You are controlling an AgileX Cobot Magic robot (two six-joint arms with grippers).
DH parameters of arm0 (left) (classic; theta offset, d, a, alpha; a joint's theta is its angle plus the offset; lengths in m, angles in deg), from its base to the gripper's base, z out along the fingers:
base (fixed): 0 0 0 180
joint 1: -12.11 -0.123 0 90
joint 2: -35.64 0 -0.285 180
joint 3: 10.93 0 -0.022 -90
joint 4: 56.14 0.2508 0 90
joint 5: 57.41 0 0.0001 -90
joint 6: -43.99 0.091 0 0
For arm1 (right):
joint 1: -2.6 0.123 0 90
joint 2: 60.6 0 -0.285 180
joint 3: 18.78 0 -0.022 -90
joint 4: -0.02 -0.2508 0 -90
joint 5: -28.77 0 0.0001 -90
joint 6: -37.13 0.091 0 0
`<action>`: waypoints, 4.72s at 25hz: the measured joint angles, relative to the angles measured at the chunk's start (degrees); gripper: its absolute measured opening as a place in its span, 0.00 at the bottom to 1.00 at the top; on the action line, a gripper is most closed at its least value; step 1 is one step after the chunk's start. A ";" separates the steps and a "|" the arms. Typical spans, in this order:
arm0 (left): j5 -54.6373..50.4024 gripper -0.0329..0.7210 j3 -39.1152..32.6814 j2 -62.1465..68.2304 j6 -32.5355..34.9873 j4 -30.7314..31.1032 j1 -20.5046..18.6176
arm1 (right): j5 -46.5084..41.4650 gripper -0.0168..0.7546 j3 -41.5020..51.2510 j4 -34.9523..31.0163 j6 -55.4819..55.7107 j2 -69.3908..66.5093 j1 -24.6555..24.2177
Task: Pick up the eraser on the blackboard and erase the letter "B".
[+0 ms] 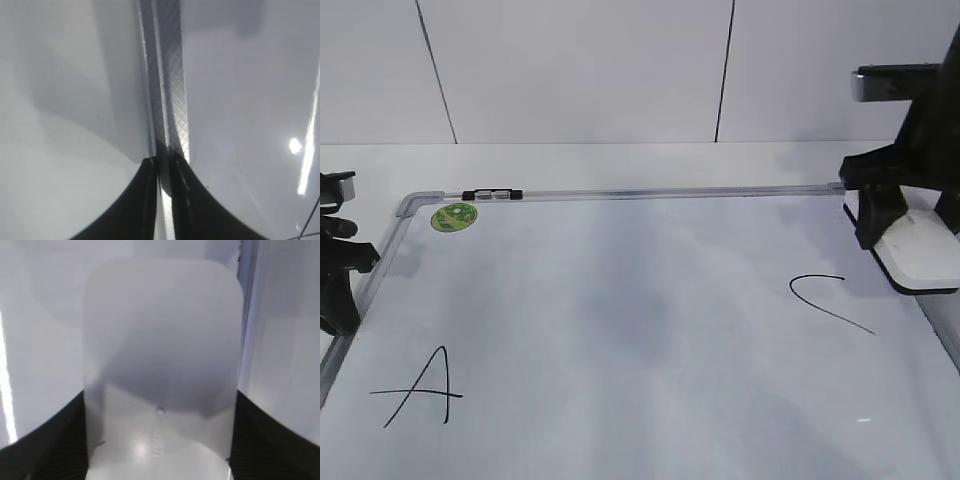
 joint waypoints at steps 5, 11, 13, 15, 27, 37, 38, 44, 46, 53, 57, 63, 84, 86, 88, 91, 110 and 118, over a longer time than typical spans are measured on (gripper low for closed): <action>0.00 0.11 0.00 0.00 0.00 -0.10 0.00 | 1.12 0.70 0.00 -1.10 -4.55 -0.24 -4.72; 0.00 0.11 0.00 0.00 -0.10 -0.10 0.00 | 1.66 0.70 0.00 -5.58 -10.82 -3.72 -8.77; 0.00 0.11 0.00 0.00 -0.10 -0.10 0.00 | 2.14 0.70 0.00 -6.02 -11.49 -4.89 -8.92; 0.00 0.11 0.00 0.00 -0.10 -0.10 0.00 | 2.80 0.70 0.00 -6.41 -12.15 -6.00 -8.92; 0.00 0.11 0.00 0.00 -0.10 -0.20 0.00 | 5.62 0.70 0.00 -6.65 -12.53 -11.32 -8.92; 0.00 0.11 0.00 0.00 -0.10 -0.20 0.00 | 7.92 0.70 0.00 -6.65 -12.53 -12.08 -8.92; 0.00 0.11 0.00 0.00 -0.10 -0.20 0.00 | 8.01 0.70 0.00 -6.65 -12.53 -12.36 -8.92; 0.00 0.11 0.00 0.00 -0.10 -0.20 0.00 | 8.18 0.70 0.00 -6.54 -12.53 -13.21 -8.92; 0.00 0.11 0.00 0.00 -0.10 -0.20 0.00 | 8.18 0.70 0.00 -6.54 -12.53 -13.21 -8.92; 0.00 0.11 0.00 0.00 -0.10 -0.20 0.00 | 8.27 0.70 0.00 -6.22 -12.53 -13.21 -8.92; 0.00 0.11 0.00 0.00 -0.10 -0.20 0.00 | 8.38 0.70 0.00 -5.32 -12.53 -13.21 -8.92; 0.00 0.11 0.00 0.00 -0.10 -0.20 0.00 | 8.38 0.70 0.00 -5.21 -12.53 -13.30 -8.92; -0.10 0.11 0.00 0.00 -0.10 -0.20 0.00 | 6.46 0.73 -0.31 -5.79 -10.89 -14.77 -8.92; -0.10 0.11 0.00 0.00 -0.10 -0.20 0.00 | 5.98 0.73 -0.31 -5.34 -10.89 -14.77 -8.92; -0.10 0.11 0.00 0.00 -0.10 -0.20 0.00 | 5.57 0.73 -0.31 -5.10 -10.75 -14.77 -8.92; -0.10 0.11 0.00 0.00 -0.10 -0.30 0.00 | 5.10 0.73 -0.31 -4.97 -10.75 -14.77 -8.92; -0.19 0.11 0.00 0.00 -0.10 -0.68 0.00 | 0.57 0.86 -4.30 -4.95 -9.29 -15.25 -8.92; -0.19 0.11 0.00 0.00 -0.10 -0.68 0.00 | 0.02 0.85 -7.48 -5.42 -8.88 -15.25 -8.92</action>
